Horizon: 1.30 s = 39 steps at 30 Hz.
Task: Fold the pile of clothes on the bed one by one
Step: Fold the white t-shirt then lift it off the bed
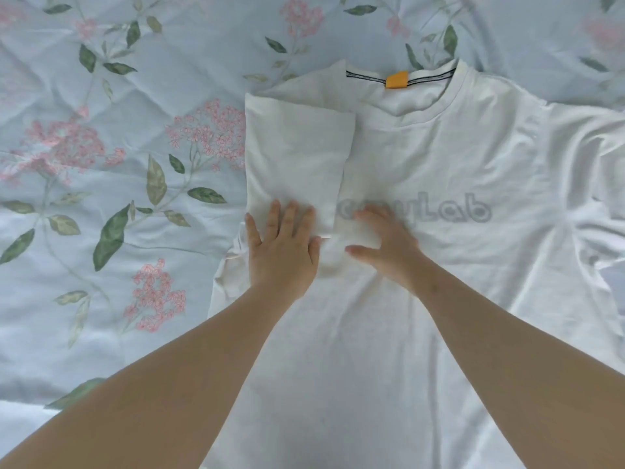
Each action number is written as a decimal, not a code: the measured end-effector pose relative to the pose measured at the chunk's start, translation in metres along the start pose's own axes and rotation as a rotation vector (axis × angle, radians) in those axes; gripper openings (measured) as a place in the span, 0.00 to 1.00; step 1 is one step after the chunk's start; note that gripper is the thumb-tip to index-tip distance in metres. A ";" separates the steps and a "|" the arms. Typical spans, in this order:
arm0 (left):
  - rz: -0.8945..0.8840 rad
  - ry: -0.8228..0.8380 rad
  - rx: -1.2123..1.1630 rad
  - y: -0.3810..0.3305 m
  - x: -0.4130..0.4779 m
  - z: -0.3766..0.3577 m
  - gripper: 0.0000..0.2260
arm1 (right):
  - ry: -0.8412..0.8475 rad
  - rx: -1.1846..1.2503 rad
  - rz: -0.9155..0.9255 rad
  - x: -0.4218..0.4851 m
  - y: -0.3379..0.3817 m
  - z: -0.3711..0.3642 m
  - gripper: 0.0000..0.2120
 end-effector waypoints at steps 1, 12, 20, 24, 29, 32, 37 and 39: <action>-0.018 0.009 0.001 -0.013 -0.002 -0.001 0.24 | -0.099 0.139 0.023 -0.009 -0.009 0.013 0.25; 0.018 0.053 -0.139 -0.190 0.033 -0.014 0.30 | -0.991 0.701 -0.793 -0.111 -0.200 0.149 0.27; 0.074 0.122 -0.130 -0.190 0.036 -0.017 0.31 | -0.920 1.515 -0.535 -0.099 -0.215 0.191 0.11; 0.056 0.170 -0.233 -0.185 0.039 -0.013 0.27 | -0.998 1.003 -0.088 -0.087 -0.171 0.214 0.14; 0.107 -0.041 -0.846 -0.158 0.038 0.008 0.18 | 0.060 0.239 0.174 -0.067 -0.105 0.159 0.07; 0.190 -0.183 -1.351 -0.148 0.041 0.025 0.11 | 0.026 0.270 0.055 -0.068 -0.123 0.146 0.05; 0.032 -0.035 -1.154 -0.188 0.065 0.050 0.17 | -0.268 0.357 -0.079 -0.065 -0.162 0.137 0.06; 0.108 -0.004 -1.140 -0.202 0.076 0.058 0.37 | -0.252 0.383 -0.078 -0.060 -0.166 0.133 0.07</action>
Point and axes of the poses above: each hand's wrist, its own x-axis towards the middle knuckle, its own z-axis out of the back of the hand, y = z × x, the point moved 2 cm from there along x, towards the middle knuckle, and after that the axes turned 13 degrees about y, right-handed, at the moved point
